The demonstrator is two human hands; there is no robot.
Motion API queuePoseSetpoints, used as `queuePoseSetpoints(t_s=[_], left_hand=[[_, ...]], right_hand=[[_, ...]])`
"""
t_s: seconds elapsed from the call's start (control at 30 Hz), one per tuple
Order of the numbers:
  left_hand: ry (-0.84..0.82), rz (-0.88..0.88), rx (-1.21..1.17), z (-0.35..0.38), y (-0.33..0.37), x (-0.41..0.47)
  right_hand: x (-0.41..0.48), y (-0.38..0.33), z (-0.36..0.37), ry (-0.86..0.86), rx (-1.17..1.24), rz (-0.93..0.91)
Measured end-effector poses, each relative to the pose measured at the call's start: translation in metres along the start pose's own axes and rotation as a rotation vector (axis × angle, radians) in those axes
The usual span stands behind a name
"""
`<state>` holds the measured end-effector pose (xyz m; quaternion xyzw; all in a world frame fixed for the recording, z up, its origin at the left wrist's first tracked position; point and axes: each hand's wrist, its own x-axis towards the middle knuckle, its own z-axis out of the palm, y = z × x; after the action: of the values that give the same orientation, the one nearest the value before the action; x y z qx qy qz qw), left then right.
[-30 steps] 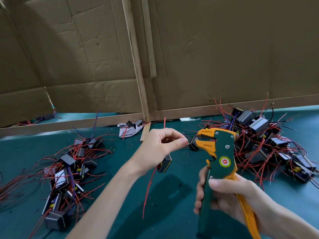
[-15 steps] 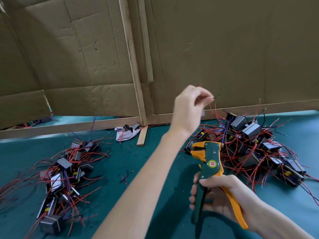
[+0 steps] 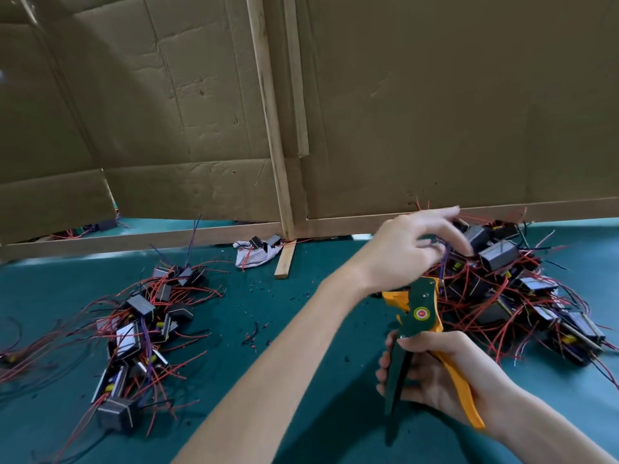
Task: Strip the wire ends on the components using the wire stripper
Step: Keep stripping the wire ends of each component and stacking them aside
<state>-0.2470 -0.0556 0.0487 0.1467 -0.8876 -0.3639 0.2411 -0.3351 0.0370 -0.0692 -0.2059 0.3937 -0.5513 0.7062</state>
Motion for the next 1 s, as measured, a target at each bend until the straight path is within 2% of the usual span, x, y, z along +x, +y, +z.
queuePoseSetpoints(t_s=[0.07,0.13,0.27,0.33,0.4,0.47,0.57,0.63,0.8,0.87,1.0], left_hand=[[0.079,-0.124,0.114,-0.032,-0.015,-0.023],[0.109,-0.338,0.332,-0.071,-0.039,-0.045],[0.076,-1.019,0.774,-0.137,-0.113,-0.087],[0.176,-1.197,0.899,-0.154,-0.142,-0.103],[0.263,-1.177,0.969,-0.169,-0.166,-0.112],[0.262,-1.167,0.937,-0.184,-0.185,-0.117],[0.108,-1.222,0.785,-0.197,-0.206,-0.119],[0.052,-1.232,0.767,-0.199,-0.216,-0.121],[0.146,-1.220,0.805,-0.199,-0.222,-0.123],[0.050,-1.178,0.825,-0.199,-0.220,-0.123],[-0.128,-0.964,0.789,-0.196,-0.206,-0.123]], right_hand=[[0.001,0.000,0.000,-0.001,-0.003,0.006],[0.002,0.000,0.000,0.017,-0.006,0.002],[0.004,-0.001,0.002,0.046,-0.014,-0.011],[0.004,-0.001,0.002,0.046,-0.017,-0.017],[0.002,-0.001,0.002,0.040,-0.023,-0.015],[0.002,0.000,0.003,0.038,-0.022,-0.004],[0.001,-0.001,0.001,0.023,-0.018,0.002],[0.001,-0.003,0.000,0.025,-0.014,0.006],[0.001,-0.004,0.000,0.040,-0.008,0.009],[0.001,-0.003,0.001,0.041,-0.008,0.009],[0.001,-0.002,0.003,0.034,-0.007,0.011]])
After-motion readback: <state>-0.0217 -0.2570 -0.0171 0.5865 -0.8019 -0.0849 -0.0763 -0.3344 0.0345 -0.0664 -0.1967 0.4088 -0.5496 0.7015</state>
